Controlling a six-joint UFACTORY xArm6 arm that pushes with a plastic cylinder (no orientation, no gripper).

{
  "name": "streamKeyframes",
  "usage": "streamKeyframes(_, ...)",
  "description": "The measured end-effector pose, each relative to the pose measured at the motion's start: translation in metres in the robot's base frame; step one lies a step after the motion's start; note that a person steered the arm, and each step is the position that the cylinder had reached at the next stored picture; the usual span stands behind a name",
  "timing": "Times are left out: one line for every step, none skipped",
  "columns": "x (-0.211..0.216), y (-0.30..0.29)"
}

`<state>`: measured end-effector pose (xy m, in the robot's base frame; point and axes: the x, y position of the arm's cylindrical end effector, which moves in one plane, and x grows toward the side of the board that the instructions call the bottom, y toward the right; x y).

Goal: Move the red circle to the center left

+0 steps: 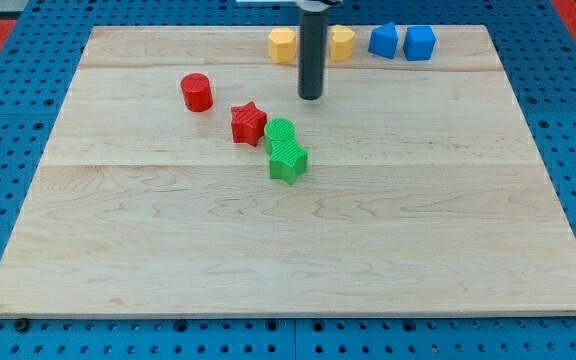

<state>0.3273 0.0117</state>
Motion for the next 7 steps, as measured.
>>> streamKeyframes(0.0, -0.006)
streamKeyframes(0.0, -0.006)
streamKeyframes(0.0, -0.006)
streamKeyframes(0.006, -0.007)
streamKeyframes(-0.013, -0.017)
streamKeyframes(-0.028, -0.081)
streamKeyframes(-0.011, -0.147)
